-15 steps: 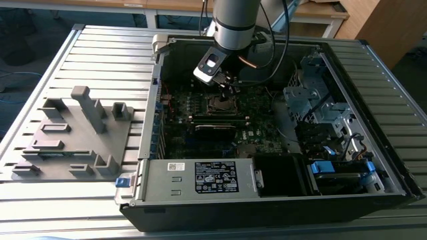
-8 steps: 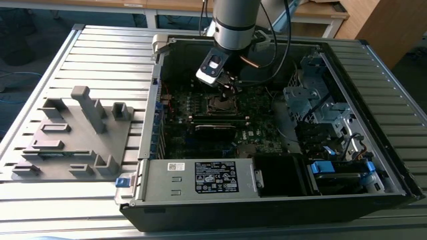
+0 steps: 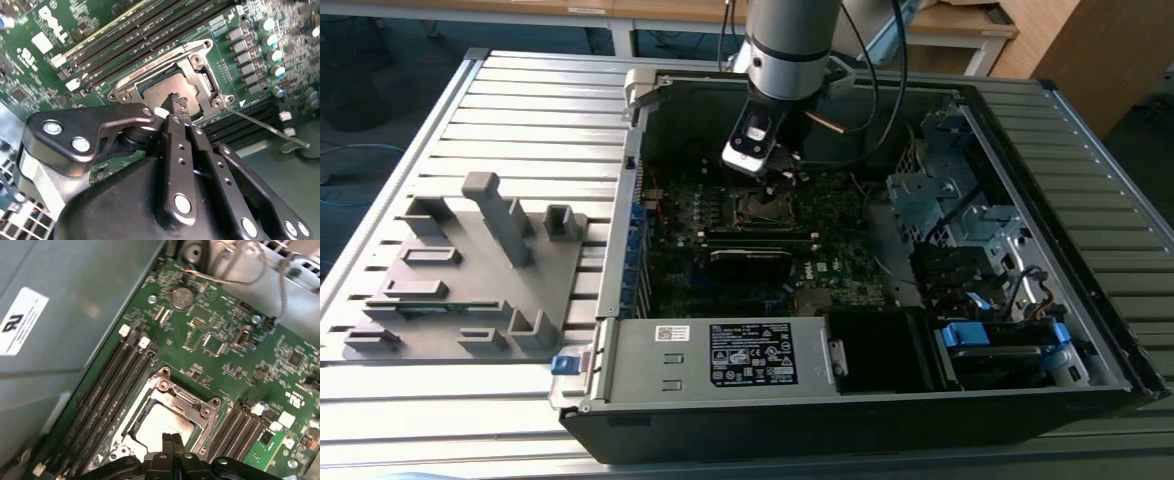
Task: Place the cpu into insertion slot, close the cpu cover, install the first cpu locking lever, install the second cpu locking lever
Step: 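Close the cpu cover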
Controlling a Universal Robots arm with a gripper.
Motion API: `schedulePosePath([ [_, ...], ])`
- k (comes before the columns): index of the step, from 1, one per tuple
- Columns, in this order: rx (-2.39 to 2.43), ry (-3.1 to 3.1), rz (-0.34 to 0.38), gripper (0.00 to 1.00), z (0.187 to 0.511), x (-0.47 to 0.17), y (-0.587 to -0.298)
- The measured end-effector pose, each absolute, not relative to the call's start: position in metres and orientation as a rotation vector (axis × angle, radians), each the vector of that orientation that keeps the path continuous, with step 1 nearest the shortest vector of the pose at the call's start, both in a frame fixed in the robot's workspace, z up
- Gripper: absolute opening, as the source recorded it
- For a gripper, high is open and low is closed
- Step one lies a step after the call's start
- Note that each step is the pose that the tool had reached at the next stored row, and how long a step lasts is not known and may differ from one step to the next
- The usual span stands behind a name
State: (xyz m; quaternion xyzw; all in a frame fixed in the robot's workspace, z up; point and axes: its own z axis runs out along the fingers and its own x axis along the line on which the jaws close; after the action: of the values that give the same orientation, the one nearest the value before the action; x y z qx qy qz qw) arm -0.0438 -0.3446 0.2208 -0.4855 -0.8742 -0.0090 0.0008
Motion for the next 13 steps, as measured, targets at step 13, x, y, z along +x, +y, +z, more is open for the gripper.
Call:
schedulePosePath([
  [13,-1.393,-2.813,-0.028,0.1,0.2207,-0.0438,-0.3446],
])
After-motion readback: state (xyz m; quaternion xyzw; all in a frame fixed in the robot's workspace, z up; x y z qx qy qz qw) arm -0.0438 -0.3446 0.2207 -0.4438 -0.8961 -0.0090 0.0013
